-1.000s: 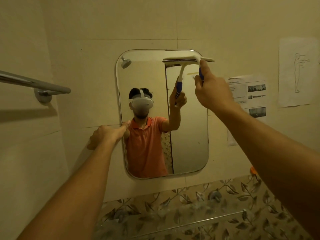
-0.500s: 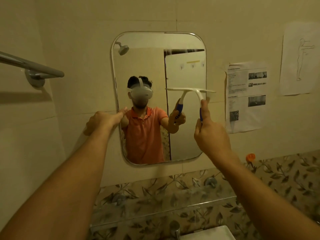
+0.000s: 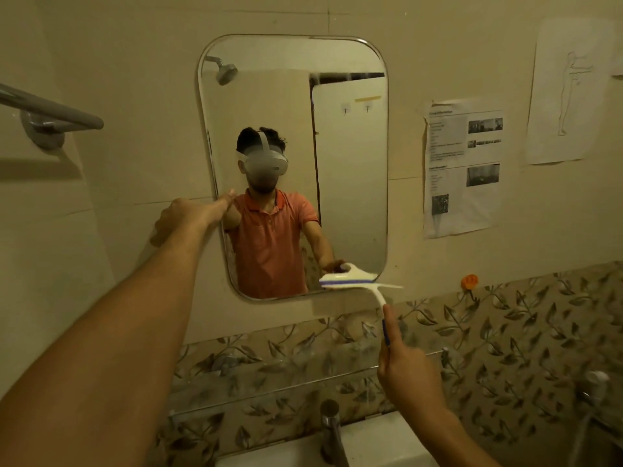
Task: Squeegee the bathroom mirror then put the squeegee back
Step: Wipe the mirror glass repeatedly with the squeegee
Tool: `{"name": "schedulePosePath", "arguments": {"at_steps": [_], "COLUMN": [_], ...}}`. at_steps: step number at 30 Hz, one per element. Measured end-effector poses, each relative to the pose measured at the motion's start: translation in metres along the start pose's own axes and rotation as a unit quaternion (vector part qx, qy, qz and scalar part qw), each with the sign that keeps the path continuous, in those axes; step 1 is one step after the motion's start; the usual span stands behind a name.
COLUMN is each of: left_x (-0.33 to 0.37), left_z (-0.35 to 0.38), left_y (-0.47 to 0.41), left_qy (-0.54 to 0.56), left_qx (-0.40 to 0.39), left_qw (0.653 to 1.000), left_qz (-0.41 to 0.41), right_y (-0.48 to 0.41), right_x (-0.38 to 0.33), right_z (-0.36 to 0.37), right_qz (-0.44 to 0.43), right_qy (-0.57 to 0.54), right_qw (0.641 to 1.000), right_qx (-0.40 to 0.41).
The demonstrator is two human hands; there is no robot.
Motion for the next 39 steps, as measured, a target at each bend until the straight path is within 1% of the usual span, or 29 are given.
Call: {"name": "schedulePosePath", "arguments": {"at_steps": [3,5,7,9,12,17,19,22,25,28,33,39], "left_x": [-0.001,0.000,0.001,0.004,0.007,0.007,0.009,0.011,0.009,0.009,0.011,0.007], "left_z": [0.003,0.001,-0.004,-0.009,-0.010,-0.009,-0.010,-0.011,-0.011,-0.011,-0.012,-0.009], "left_y": [-0.003,0.001,0.006,0.013,0.019,0.017,0.018,0.019,0.016,0.014,0.016,0.012], "left_qy": [-0.006,0.000,0.009,0.015,0.013,0.017,0.016,0.022,0.034,0.046,0.047,0.046], "left_qx": [-0.004,-0.004,0.002,0.008,0.007,0.001,-0.006,-0.009,-0.009,-0.004,-0.007,0.002], "left_qw": [1.000,1.000,1.000,1.000,1.000,1.000,1.000,1.000,0.999,0.999,0.999,0.999], "left_qz": [-0.007,-0.007,-0.006,-0.008,-0.004,0.002,-0.002,0.000,0.000,0.007,0.024,0.020], "right_y": [0.007,0.013,0.018,0.017,0.007,-0.031,-0.046,-0.065,-0.074,-0.070,-0.044,-0.016], "right_x": [0.013,0.011,-0.005,-0.036,-0.104,-0.227,-0.261,-0.291,-0.297,-0.289,-0.252,-0.206], "right_z": [0.013,0.007,-0.018,-0.057,-0.122,-0.221,-0.241,-0.255,-0.255,-0.237,-0.172,-0.099], "right_qz": [0.034,0.022,0.001,-0.024,-0.085,-0.154,-0.160,-0.154,-0.146,-0.140,-0.129,-0.102], "right_qy": [0.017,0.000,-0.045,-0.101,-0.171,-0.206,-0.196,-0.183,-0.171,-0.142,-0.119,-0.080], "right_qw": [0.998,0.998,0.997,0.995,0.979,0.951,0.948,0.951,0.957,0.960,0.968,0.979], "right_qx": [-0.046,-0.062,-0.057,-0.012,0.073,0.172,0.194,0.194,0.184,0.194,0.182,0.159]}}
Point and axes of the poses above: each hand's wrist, its own y-axis away from the middle knuckle, its own z-axis out of the palm, x = y × z, the point moved 6 cm from there along -y, towards the middle knuckle, and after that the axes turned 15 degrees about z, right-handed, at the moved point
